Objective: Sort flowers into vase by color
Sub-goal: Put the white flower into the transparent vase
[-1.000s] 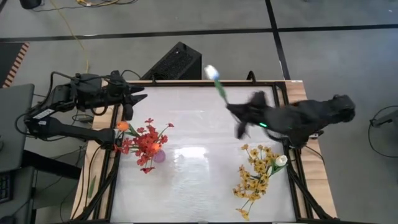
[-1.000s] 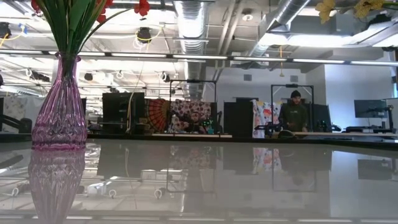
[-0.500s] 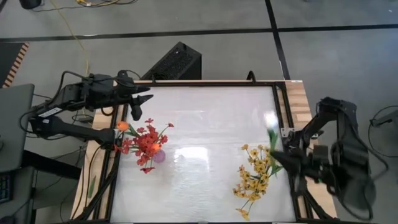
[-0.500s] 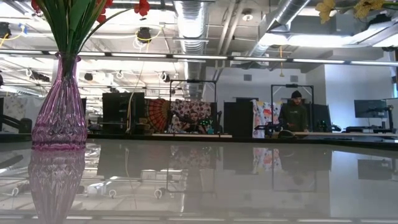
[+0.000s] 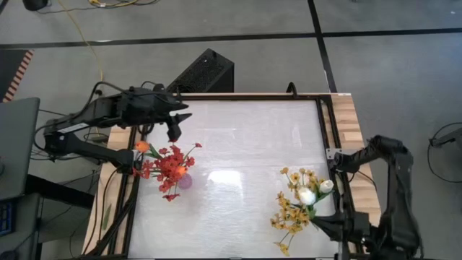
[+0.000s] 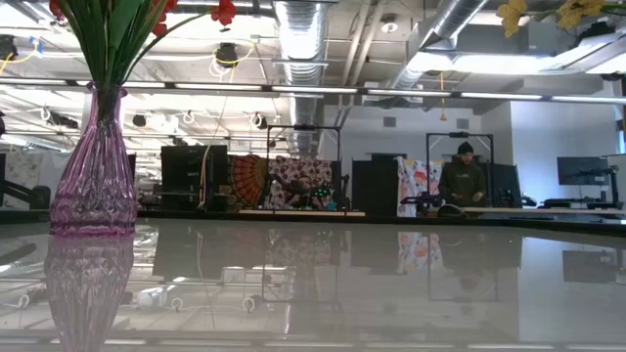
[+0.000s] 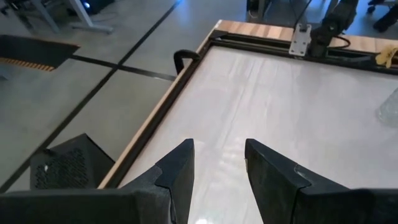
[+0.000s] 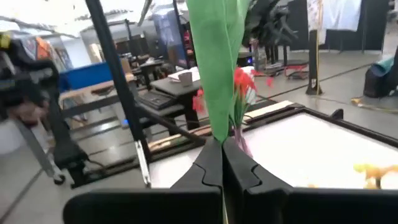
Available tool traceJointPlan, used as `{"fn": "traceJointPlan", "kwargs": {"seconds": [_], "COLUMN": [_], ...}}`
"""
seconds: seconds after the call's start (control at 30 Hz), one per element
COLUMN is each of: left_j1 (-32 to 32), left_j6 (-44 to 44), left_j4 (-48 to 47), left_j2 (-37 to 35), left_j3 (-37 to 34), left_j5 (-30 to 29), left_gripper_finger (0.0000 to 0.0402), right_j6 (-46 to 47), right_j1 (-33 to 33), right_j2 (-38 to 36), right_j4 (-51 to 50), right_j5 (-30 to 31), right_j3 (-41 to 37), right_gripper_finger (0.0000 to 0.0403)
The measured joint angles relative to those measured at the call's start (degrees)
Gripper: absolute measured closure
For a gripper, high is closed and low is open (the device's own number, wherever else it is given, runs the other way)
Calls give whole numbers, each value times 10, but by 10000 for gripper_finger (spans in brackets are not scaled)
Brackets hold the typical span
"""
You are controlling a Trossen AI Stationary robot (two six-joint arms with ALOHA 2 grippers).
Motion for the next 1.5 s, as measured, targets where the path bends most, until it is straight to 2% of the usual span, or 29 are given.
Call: {"fn": "traceJointPlan", "kwargs": {"seconds": [0.1,0.27,0.4,0.53,0.73,0.87,0.97,1.07,1.23,1.3,1.37,1.5], "left_j1": [0,1,1,1,0,-4,-28,-63,-97,-99,-99,-95], "left_j6": [0,-2,-19,-46,-59,-78,-72,-47,-14,-15,-15,-16], "left_j4": [9,23,29,32,72,155,258,363,500,521,519,516], "left_j2": [6,7,7,6,6,6,15,41,102,125,148,195], "left_j3": [0,0,0,0,14,18,18,15,21,33,44,68], "left_j5": [4,4,4,21,137,211,254,259,228,229,229,232], "left_gripper_finger": [270,270,270,270,270,270,270,270,270,270,270,270], "right_j6": [143,168,185,153,39,-48,-87,-118,-198,-255,-334,-543], "right_j1": [-7,-12,-14,-15,-2,2,-18,-61,-142,-174,-216,-334], "right_j2": [40,37,36,25,-10,-38,-67,-94,-125,-139,-149,-158], "right_j4": [-116,-80,-73,-67,-67,-66,-66,-66,-36,5,71,224], "right_j5": [-1,-1,-2,0,0,1,2,2,-21,-55,-124,-384], "right_j3": [-1,-49,-49,-19,55,104,136,156,188,206,221,236], "right_gripper_finger": [386,386,386,386,386,386,386,386,386,386,386,386]}}
